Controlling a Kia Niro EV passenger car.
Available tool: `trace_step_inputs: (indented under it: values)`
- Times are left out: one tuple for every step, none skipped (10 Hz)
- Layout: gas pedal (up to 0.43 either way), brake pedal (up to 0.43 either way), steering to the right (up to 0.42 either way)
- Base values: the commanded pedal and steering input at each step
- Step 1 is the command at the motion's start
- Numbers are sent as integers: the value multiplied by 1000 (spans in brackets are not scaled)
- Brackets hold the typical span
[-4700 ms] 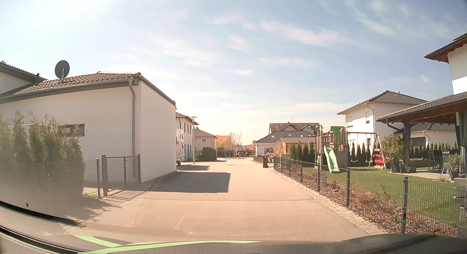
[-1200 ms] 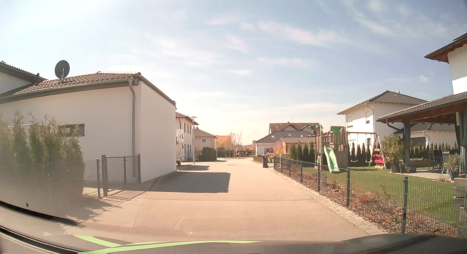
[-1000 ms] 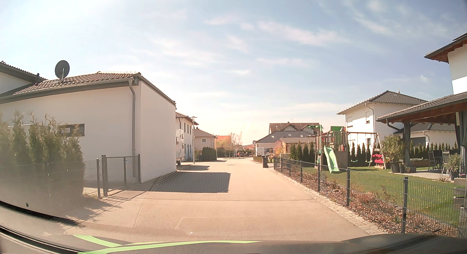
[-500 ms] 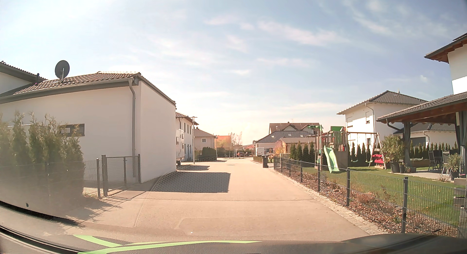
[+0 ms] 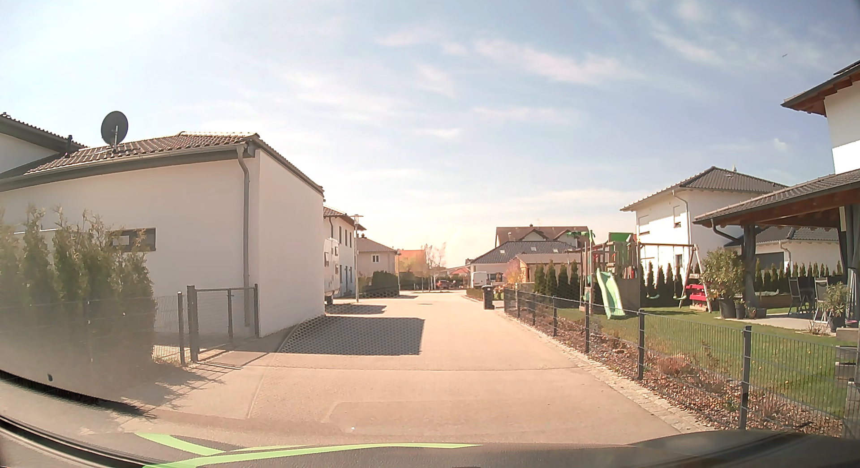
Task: Follow the waypoints while adhering to traffic rules and regulations
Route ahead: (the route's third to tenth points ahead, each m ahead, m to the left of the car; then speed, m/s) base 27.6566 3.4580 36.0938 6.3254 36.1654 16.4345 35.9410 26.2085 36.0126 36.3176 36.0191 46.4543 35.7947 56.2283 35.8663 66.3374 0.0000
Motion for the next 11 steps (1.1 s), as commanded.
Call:
trace_step_inputs:
  values:
    - [0, 311, 0]
    - [0, 311, 0]
    - [0, 311, 0]
    - [0, 311, 0]
    - [0, 311, 0]
    - [0, 311, 0]
    - [0, 311, 0]
    - [0, 311, 0]
    - [0, 311, 0]
    - [0, 311, 0]
    - [0, 311, 0]
